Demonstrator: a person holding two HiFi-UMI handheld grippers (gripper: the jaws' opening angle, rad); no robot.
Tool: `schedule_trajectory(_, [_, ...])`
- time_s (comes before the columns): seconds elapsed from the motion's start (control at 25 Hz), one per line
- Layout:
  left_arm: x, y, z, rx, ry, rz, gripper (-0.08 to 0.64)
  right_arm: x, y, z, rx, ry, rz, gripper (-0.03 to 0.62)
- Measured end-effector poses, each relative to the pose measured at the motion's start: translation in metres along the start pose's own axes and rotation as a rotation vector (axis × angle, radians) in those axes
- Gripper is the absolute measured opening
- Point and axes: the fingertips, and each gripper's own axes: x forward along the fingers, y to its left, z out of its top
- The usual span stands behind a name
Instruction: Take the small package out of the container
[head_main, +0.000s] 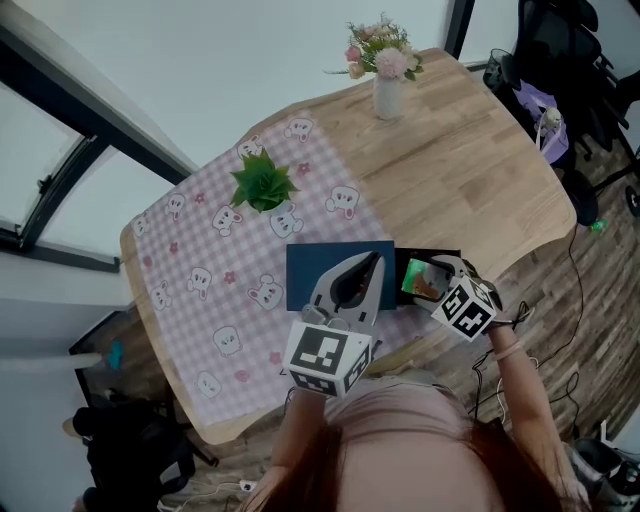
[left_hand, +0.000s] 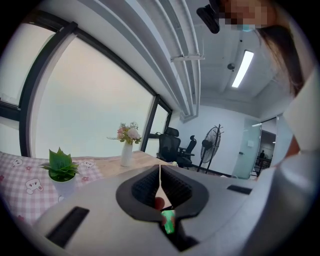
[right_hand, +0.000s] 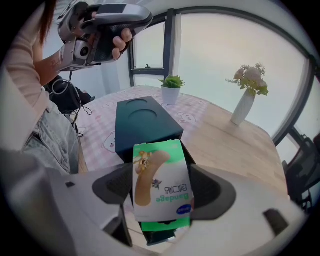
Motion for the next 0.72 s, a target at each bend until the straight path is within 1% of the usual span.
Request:
schedule_trajectory(0.28, [-0.004,-0.016,0.006,0.021,-0.018,-0.018,0.014,-0.017,0.004,0.004,0.025,-0.039,-0.034,0.353])
schedule_trajectory(0.72, [-0.010,-0.040,0.012,0.047,-0.036,-0.038,0.014,-0.046,0.007,0.011,0.103,-0.127,-0.095,0.353])
